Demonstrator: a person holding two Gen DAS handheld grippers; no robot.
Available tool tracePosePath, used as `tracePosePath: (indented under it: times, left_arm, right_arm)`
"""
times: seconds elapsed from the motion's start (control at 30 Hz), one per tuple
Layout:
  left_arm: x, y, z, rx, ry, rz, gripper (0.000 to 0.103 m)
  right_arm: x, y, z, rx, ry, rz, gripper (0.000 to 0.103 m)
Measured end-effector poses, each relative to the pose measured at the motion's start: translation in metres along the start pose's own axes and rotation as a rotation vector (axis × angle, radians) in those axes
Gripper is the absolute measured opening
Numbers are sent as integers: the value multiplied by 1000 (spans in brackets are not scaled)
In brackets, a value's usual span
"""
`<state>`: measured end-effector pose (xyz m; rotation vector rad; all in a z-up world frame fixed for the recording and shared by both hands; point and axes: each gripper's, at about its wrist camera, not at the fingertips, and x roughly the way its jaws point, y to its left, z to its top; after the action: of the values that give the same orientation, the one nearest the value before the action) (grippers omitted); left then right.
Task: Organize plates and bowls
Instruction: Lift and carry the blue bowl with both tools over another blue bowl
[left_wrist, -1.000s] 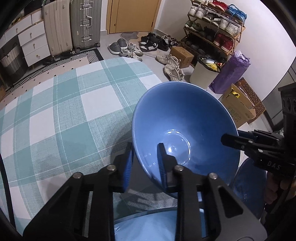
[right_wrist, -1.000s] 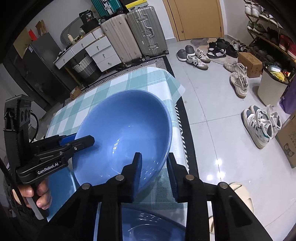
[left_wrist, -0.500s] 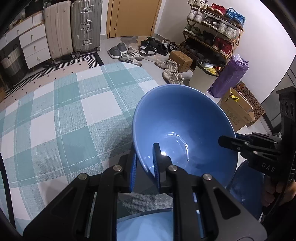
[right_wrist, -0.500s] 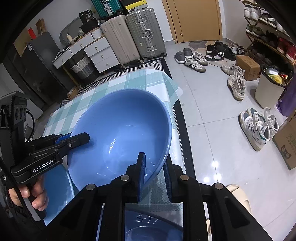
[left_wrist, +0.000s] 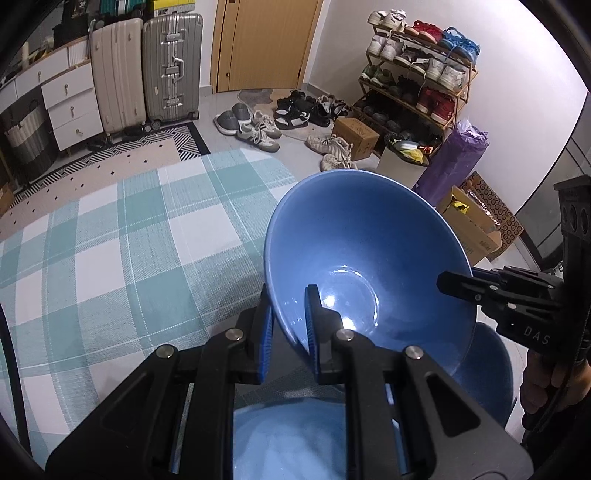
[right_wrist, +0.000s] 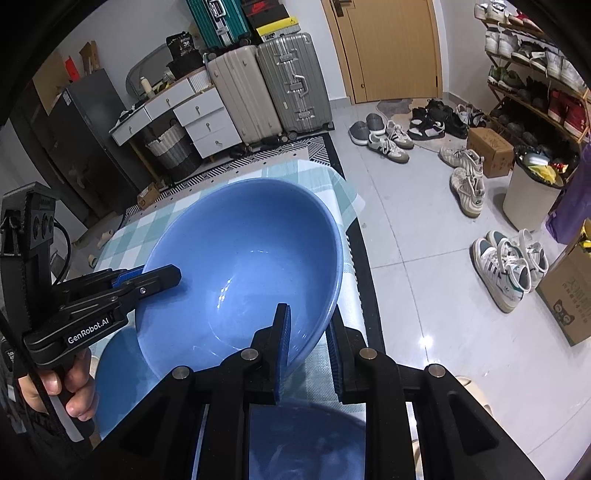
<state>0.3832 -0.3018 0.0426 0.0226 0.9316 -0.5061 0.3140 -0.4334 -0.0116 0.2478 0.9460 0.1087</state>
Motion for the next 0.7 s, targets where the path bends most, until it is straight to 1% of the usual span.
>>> tracePosePath:
  times: [0.3, 0.7]
  left_arm:
    - [-51, -16, 0, 17, -53, 0, 13]
    - [-134, -35, -12, 37, -123, 0, 13]
  right_arm:
    - [-41, 15, -2, -22, -53, -6, 20]
    - [-95, 45, -14, -51, -111, -5, 20]
